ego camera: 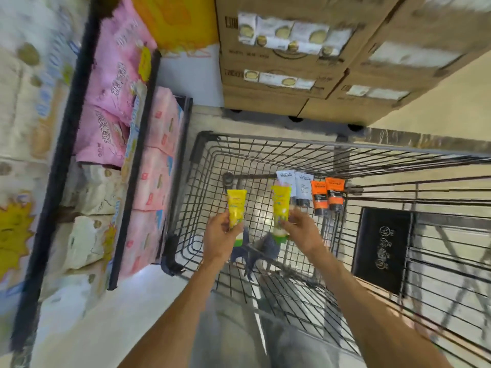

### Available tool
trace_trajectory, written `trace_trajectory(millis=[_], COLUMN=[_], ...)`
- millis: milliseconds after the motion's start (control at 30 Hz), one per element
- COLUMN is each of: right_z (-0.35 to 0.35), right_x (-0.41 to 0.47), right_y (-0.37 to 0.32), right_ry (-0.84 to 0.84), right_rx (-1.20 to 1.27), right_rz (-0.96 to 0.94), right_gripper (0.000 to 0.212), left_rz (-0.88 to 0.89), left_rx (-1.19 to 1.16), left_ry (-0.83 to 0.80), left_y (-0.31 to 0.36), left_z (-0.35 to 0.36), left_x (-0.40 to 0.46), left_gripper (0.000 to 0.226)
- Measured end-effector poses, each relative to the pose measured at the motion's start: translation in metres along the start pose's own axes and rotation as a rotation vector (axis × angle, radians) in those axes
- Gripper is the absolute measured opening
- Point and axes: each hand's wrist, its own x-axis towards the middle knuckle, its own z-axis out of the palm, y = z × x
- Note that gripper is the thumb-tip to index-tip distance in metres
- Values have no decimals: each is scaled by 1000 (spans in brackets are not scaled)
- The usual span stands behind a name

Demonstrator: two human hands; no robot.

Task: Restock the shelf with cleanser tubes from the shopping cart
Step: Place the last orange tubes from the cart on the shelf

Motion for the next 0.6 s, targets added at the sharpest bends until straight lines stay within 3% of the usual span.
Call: trace_trajectory(millis=[100, 233, 300, 367, 500, 600], right_z=[-11, -25, -31, -36, -43, -43], right_x=[-45, -89, -106, -121, -149, -170], right_y=[-14, -31, -42, -52, -72, -82], right_ry=[-6, -19, -24, -49, -166, -256], right_rx=[64, 29, 48, 19, -6, -33], right_rz=[-13, -82, -134, -189, -297, -362], right_gripper=[5, 21, 11, 3, 12, 18], left_rz=[4, 7, 7, 20, 50, 59], left_rx=[-32, -73, -94, -103, -151, -204], left_ry=[-16, -23, 3, 41, 173, 264], left_y=[20, 47, 60, 71, 79, 69], left_z=[-8, -17, -21, -23, -24, -27], left_x=[-33, -74, -90, -109, -151, -184], left_gripper=[25, 26, 27, 27, 25, 44])
